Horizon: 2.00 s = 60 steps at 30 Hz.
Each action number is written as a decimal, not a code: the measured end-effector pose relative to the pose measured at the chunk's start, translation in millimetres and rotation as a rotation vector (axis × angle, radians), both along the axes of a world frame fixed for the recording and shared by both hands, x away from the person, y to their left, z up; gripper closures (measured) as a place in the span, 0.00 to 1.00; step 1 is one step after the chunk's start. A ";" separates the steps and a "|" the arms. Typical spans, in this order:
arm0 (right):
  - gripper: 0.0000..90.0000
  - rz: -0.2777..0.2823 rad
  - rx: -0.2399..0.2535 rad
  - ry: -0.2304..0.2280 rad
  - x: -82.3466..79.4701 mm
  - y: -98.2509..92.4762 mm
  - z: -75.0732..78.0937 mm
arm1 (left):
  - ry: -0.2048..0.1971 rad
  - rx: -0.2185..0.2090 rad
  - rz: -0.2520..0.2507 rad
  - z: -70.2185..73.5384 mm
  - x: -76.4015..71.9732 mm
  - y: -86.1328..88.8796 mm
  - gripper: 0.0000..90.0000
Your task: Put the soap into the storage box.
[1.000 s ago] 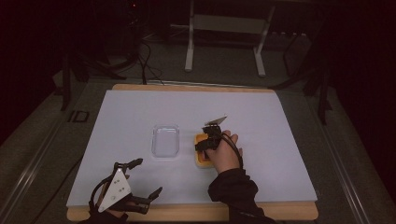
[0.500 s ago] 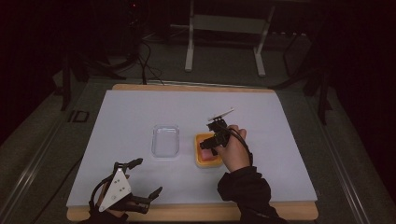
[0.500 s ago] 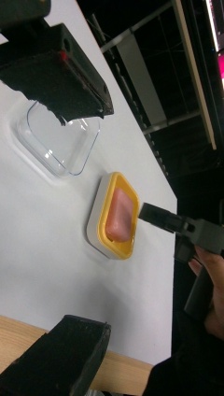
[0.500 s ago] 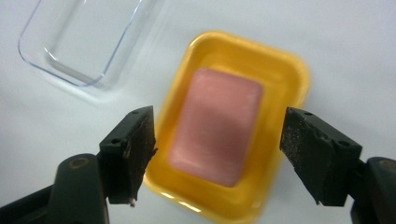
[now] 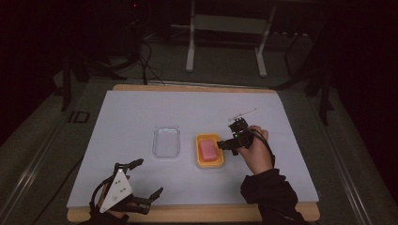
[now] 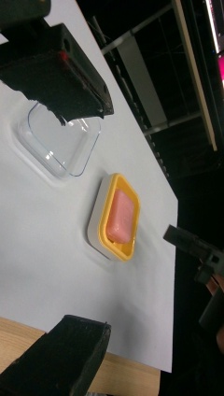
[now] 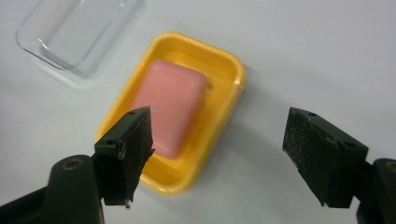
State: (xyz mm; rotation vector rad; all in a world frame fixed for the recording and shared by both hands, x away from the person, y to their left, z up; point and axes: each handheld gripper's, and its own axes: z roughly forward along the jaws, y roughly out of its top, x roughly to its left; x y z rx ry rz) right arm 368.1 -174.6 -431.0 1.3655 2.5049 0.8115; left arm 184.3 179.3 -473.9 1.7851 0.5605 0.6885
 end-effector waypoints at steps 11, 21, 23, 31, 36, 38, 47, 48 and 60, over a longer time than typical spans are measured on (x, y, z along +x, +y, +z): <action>0.23 0.002 -0.040 -0.046 -13.9 -32.0 6.4 | -0.003 -0.002 0.003 0.2 -0.4 0.4 0.01; 0.23 -0.047 -0.017 -0.088 -27.4 -60.8 3.8 | -0.003 -0.002 0.005 0.2 -0.5 0.4 0.01; 0.23 -0.049 -0.013 -0.098 -30.4 -65.5 0.4 | -0.001 -0.001 0.006 0.1 -0.3 0.3 0.01; 0.19 -0.029 0.007 -0.119 -39.7 -80.2 -14.5 | 0.000 0.001 0.007 -0.2 0.3 -0.2 0.01; 0.18 -0.036 0.030 -0.132 -45.2 -89.7 -20.2 | -0.002 0.002 0.006 -0.1 -0.1 -0.3 0.01; 0.18 -0.041 0.036 -0.140 -47.7 -93.3 -22.1 | -0.002 0.001 0.006 0.0 -0.1 -0.1 0.01; 0.18 -0.078 0.056 -0.129 -57.6 -111.3 -31.4 | 0.000 0.005 0.003 -0.3 -0.1 -1.0 0.01; 0.18 -0.083 0.058 -0.129 -58.8 -113.8 -32.6 | 0.000 0.005 0.004 -0.3 0.0 -0.8 0.01; 0.18 -0.127 0.057 -0.127 -71.5 -140.3 -43.2 | -0.001 0.006 0.003 -0.2 -0.3 -0.5 0.01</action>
